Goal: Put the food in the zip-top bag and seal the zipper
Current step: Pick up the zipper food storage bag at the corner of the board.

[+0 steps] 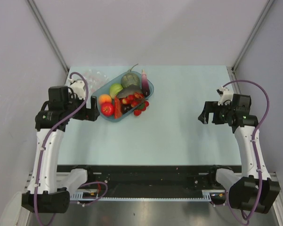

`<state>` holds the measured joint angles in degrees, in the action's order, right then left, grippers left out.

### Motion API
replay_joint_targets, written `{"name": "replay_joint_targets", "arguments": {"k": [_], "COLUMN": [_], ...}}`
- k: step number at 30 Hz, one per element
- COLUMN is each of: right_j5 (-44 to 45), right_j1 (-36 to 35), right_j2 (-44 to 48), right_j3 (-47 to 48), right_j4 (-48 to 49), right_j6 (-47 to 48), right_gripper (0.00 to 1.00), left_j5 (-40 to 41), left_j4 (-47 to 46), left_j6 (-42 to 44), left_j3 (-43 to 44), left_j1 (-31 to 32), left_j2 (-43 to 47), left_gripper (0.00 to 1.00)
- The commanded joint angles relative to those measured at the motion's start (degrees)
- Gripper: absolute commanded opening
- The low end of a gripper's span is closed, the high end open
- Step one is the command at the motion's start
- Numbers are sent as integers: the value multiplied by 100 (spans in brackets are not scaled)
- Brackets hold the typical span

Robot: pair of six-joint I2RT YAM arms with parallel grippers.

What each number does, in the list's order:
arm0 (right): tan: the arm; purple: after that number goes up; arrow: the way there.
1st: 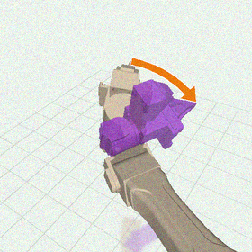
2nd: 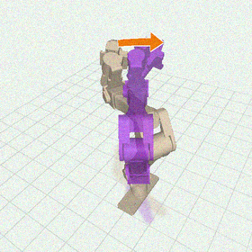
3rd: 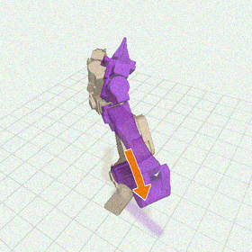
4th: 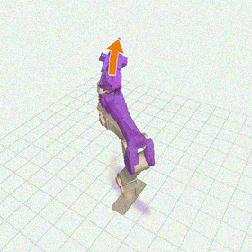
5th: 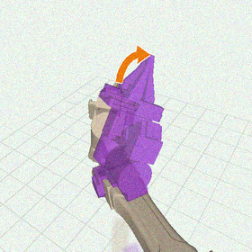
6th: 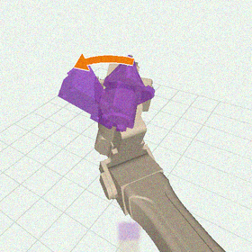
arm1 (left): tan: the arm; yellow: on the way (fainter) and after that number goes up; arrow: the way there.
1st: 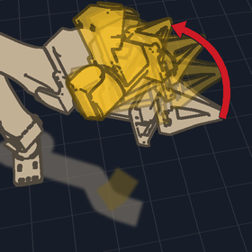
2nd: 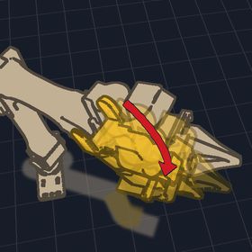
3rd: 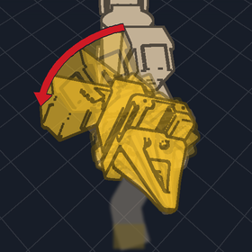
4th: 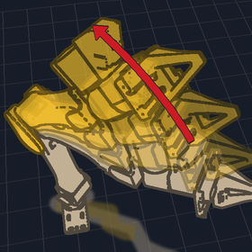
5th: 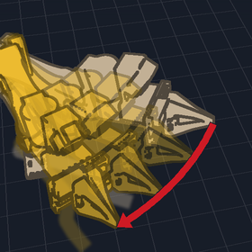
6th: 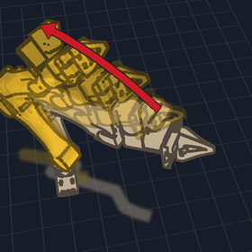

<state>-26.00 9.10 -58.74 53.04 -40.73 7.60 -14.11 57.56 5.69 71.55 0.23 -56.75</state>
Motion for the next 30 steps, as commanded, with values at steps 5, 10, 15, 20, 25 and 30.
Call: {"name": "replay_joint_targets", "arguments": {"k": [5,10,15,20,25,30], "right_j5": [-72,-125,-142,-239,-257,-327], "right_j1": [-84,-137,-216,-260,-269,-269], "right_j2": [-129,-208,-348,-542,-638,-779], "right_j3": [356,339,374,383,427,497], "right_j4": [30,-31,-40,12,-5,-40], "right_j6": [67,119,172,155,137,128], "right_gripper": [100,100,100,100,100,100], "left_j5": [-39,-101,-154,338,892,691], "left_j4": [-96,53,526,485,-261,-1553], "left_j6": [388,984,2091,4033,5518,6336], "left_j3": [764,1263,1887,1723,801,-217], "left_j1": [-181,-321,-848,-1007,-1104,-1122], "left_j2": [-477,-881,-1592,-1971,-1989,-2041], "left_gripper": [100,100,100,100,100,100]}}
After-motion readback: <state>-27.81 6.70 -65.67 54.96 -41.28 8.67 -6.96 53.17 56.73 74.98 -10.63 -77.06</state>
